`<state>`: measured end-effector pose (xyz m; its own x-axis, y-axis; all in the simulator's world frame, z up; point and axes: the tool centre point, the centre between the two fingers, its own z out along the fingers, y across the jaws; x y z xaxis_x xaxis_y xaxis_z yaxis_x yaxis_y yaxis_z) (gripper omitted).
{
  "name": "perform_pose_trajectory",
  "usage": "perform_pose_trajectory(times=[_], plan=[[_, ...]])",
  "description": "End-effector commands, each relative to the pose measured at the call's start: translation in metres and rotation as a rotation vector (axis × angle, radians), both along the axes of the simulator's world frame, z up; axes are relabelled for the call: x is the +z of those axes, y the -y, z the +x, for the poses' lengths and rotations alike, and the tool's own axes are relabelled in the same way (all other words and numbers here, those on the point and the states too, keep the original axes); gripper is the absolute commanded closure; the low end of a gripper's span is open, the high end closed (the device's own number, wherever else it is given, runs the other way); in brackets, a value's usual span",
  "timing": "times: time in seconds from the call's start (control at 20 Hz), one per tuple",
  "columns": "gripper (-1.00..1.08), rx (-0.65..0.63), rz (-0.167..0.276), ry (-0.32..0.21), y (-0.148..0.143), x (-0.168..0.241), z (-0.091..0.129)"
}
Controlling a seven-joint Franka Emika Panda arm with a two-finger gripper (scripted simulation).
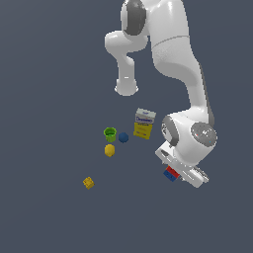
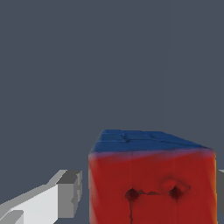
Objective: Pick up a designated object from a clutter of objects.
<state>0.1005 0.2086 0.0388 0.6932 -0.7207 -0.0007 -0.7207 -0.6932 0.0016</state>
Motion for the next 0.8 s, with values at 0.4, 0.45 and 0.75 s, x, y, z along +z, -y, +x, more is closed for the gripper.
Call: perform_pose_trajectory(times=[0.4,0.45,0.75], plan=[[1.08,-0.001,0.001,0.002,-0.0006,-0.0055,0.0017],[1.08,-0.001,0.001,0.002,-0.0006,-0.0055,0.0017],[1.08,0.000,0.001,0.001,-0.0005,-0.0055,0.0014]])
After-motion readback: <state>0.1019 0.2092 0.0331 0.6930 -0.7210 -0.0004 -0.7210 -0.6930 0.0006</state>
